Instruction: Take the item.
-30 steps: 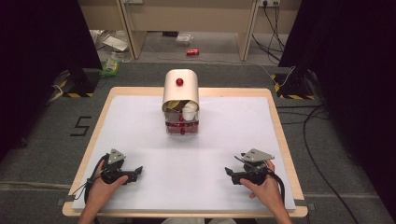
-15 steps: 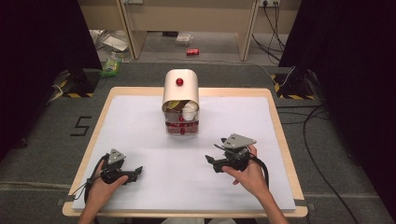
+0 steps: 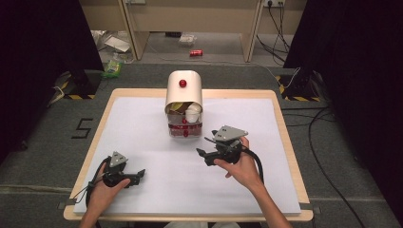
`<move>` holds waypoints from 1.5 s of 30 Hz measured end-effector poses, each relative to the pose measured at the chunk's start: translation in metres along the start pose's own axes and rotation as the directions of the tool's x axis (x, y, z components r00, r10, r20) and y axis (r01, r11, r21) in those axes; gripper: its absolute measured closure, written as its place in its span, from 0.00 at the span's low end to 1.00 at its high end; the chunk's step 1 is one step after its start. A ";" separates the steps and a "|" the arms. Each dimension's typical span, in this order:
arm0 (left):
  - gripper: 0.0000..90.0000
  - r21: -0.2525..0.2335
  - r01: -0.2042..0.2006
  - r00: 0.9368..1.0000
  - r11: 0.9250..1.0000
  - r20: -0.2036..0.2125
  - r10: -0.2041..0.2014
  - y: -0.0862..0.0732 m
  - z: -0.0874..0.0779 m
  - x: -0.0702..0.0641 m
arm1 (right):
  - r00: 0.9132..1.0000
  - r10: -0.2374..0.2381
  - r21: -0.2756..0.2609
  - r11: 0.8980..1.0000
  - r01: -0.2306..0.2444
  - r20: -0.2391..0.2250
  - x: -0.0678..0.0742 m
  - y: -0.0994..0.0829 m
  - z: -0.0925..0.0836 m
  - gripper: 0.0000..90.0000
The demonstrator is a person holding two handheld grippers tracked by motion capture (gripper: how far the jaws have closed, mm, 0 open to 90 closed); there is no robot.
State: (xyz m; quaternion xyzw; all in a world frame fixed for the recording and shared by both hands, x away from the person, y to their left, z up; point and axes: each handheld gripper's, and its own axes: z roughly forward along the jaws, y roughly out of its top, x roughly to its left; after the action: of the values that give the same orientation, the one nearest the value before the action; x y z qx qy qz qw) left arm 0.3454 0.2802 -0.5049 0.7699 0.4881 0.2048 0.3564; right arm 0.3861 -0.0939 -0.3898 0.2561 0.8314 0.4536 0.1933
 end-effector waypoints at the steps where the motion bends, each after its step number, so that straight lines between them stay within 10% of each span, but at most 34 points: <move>1: 0.11 0.000 0.000 1.000 1.000 0.000 0.000 0.000 0.000 0.000 | 1.000 -0.006 -0.008 1.000 0.006 -0.006 0.001 0.005 0.003 0.22; 29: 0.12 0.000 0.002 1.000 1.000 0.004 -0.002 0.000 0.000 0.000 | 0.997 -0.077 -0.074 0.994 0.077 0.000 -0.010 0.059 0.049 0.26; 45: 0.11 0.000 0.002 1.000 1.000 0.005 -0.002 0.000 0.000 0.001 | 0.997 -0.079 -0.021 0.997 0.079 0.001 -0.022 0.062 0.070 0.28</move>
State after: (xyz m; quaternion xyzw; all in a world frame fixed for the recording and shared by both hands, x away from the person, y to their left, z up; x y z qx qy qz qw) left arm 0.3455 0.2807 -0.5049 0.7697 0.4882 0.2027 0.3580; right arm 0.4577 -0.0330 -0.3705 0.2209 0.8362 0.4543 0.2136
